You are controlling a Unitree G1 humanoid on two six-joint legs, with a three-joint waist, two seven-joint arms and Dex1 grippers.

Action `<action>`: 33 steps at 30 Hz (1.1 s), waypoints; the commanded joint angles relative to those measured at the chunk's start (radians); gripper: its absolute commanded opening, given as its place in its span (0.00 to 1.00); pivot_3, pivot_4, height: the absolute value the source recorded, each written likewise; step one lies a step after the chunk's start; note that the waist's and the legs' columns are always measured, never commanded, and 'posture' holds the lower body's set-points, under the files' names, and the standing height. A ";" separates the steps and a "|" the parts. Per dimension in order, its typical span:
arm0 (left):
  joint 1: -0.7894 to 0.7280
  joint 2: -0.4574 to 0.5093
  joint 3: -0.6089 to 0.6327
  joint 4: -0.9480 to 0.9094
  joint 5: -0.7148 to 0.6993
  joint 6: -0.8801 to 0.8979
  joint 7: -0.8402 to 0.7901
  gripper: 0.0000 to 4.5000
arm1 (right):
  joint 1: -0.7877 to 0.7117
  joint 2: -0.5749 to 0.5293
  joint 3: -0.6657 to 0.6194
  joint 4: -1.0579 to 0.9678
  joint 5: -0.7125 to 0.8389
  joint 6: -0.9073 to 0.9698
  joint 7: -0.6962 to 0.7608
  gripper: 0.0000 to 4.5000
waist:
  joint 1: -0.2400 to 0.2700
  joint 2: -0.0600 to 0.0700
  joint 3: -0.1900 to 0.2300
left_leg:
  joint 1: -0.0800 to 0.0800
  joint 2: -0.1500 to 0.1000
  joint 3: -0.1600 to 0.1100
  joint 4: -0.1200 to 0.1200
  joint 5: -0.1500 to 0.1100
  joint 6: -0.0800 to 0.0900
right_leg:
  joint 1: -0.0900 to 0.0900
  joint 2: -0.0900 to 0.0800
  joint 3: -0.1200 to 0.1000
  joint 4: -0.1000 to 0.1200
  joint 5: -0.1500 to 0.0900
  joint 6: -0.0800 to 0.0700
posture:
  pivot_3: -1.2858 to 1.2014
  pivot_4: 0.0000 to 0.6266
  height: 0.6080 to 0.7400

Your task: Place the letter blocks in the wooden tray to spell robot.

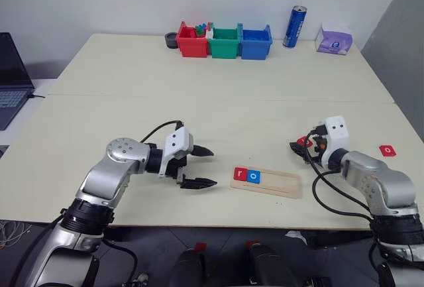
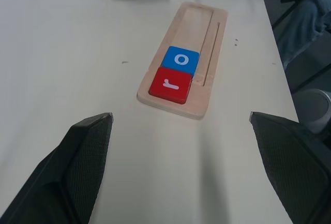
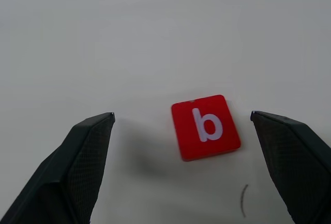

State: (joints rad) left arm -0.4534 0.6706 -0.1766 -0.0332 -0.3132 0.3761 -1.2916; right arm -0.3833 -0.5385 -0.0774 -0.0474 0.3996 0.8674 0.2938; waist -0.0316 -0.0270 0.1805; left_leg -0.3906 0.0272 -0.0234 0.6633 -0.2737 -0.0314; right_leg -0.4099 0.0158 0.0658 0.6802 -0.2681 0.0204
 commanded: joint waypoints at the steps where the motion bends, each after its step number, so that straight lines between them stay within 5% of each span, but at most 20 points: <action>1: -0.020 -0.013 0.030 -0.026 -0.032 -0.025 0.002 1.00 | -0.033 0.010 -0.007 0.030 -0.020 -0.024 0.021 1.00 | 0.000 0.000 0.000 | 0.000 0.000 0.000 0.000 0.000 0.000 | 0.000 0.000 0.000 0.000 0.000 0.000 | 0.52 0.24 1.00; 10: 0.012 -0.003 0.029 -0.063 -0.049 -0.014 -0.005 1.00 | 0.035 0.016 -0.019 -0.072 -0.043 0.007 0.005 0.34 | 0.000 0.000 0.000 | 0.000 0.000 -0.001 0.000 0.000 0.000 | 0.000 0.000 0.000 0.000 0.000 0.000 | 0.52 0.24 1.00; 15: 0.069 0.033 0.049 -0.022 -0.039 -0.094 -0.039 1.00 | 0.167 0.001 -0.089 -0.352 -0.056 0.056 -0.060 0.32 | 0.000 0.001 0.000 | -0.001 0.001 -0.001 0.000 0.000 0.000 | 0.000 0.000 0.001 0.000 0.000 0.000 | 0.52 0.24 1.00; 21: 0.059 0.025 0.022 0.072 0.006 -0.211 -0.059 1.00 | 0.377 0.144 -0.180 -0.715 -0.051 0.242 -0.209 0.32 | 0.002 0.001 0.000 | -0.002 0.001 -0.003 0.000 0.000 0.000 | -0.001 0.000 0.000 0.000 -0.003 0.004 | 0.52 0.24 1.00; 33: 0.030 -0.025 -0.008 0.103 0.028 -0.245 -0.064 1.00 | 0.569 0.423 -0.177 -0.838 -0.149 0.272 -0.392 0.32 | -0.001 0.002 -0.001 | -0.001 0.001 -0.002 0.001 0.000 0.000 | -0.001 0.000 0.000 0.001 -0.003 0.004 | 0.52 0.24 1.00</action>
State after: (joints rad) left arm -0.4076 0.6503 -0.1767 0.0854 -0.2861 0.1439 -1.3541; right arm 0.1885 -0.1256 -0.2451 -0.8604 0.2569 1.1639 -0.0897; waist -0.0325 -0.0251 0.1795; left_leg -0.3915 0.0286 -0.0251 0.6639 -0.2736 -0.0316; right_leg -0.4109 0.0160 0.0663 0.6814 -0.2710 0.0247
